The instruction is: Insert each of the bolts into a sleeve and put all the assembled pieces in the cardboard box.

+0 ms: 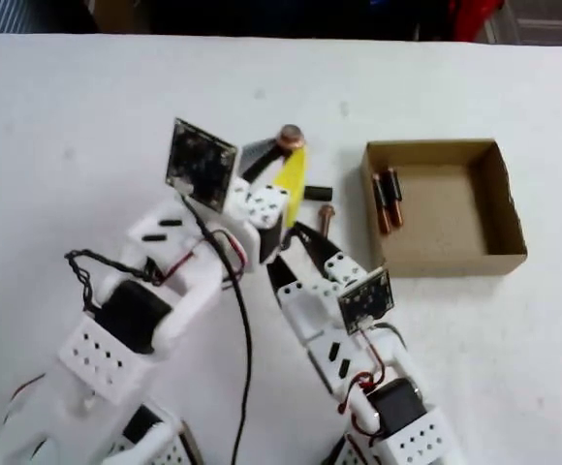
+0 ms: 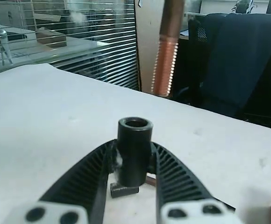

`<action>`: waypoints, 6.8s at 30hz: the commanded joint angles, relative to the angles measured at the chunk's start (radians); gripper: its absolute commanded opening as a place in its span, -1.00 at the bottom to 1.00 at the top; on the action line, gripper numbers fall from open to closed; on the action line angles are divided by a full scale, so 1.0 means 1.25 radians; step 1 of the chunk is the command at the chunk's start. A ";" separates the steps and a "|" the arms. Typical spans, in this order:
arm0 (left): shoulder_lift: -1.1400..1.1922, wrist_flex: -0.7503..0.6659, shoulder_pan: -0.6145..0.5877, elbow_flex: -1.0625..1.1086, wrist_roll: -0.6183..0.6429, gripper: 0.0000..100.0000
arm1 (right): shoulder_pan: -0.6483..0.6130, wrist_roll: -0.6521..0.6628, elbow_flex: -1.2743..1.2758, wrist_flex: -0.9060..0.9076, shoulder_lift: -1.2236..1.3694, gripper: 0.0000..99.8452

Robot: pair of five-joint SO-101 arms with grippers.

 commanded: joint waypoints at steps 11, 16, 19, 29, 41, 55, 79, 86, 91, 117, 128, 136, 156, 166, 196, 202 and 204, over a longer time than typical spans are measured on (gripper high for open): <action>-0.168 -0.099 0.023 0.134 -0.007 -0.95 | -0.006 -0.004 0.007 0.001 -0.003 -0.97; -0.169 -0.099 0.020 0.158 -0.007 -0.95 | -0.004 -0.004 0.007 0.001 -0.003 -0.97; -0.169 -0.099 0.020 0.167 -0.007 -0.95 | -0.004 -0.004 0.007 0.001 -0.003 -0.97; -0.169 -0.099 0.020 0.167 -0.004 -0.95 | -0.004 -0.004 0.007 0.002 -0.003 -0.97; -0.169 -0.081 0.020 0.167 -0.001 -0.95 | -0.004 -0.002 0.007 0.002 -0.003 -0.97; -0.170 -0.070 0.025 0.167 0.000 -0.95 | 0.007 -0.002 0.007 0.002 -0.004 -0.97; -0.170 -0.059 0.020 0.179 0.000 -0.95 | 0.020 -0.002 0.007 0.002 -0.008 -0.97; -0.170 -0.060 0.020 0.217 0.000 -0.95 | 0.020 -0.002 0.007 0.002 -0.008 -0.97; -0.170 -0.055 0.024 0.233 0.000 -0.95 | 0.020 -0.002 0.007 0.002 -0.008 -0.97; -0.170 -0.079 -0.009 0.303 -0.006 -0.63 | 0.021 -0.002 0.007 0.002 -0.004 -0.97; -0.170 -0.082 -0.067 0.300 -0.007 -0.64 | 0.021 -0.002 0.007 0.002 -0.004 -0.97; -0.230 -0.077 -0.073 0.261 -0.007 -0.65 | 0.021 -0.002 0.007 0.002 -0.004 -0.97; -0.608 0.257 -0.349 0.258 -0.006 -0.95 | 0.168 -0.002 0.007 0.004 -0.008 -0.97; -0.608 0.394 -0.485 0.259 -0.006 -0.95 | 0.187 -0.002 -0.190 0.296 -0.003 -0.97; -0.758 0.529 -0.489 0.244 -0.086 -0.96 | 0.384 0.054 -0.883 0.560 0.675 -0.97; -0.758 0.524 -0.492 0.416 -0.087 -0.96 | 0.438 0.093 -0.975 0.559 0.929 -0.97; -0.758 0.500 -0.492 0.457 -0.087 -0.96 | 0.455 0.129 -1.011 0.559 1.002 -0.97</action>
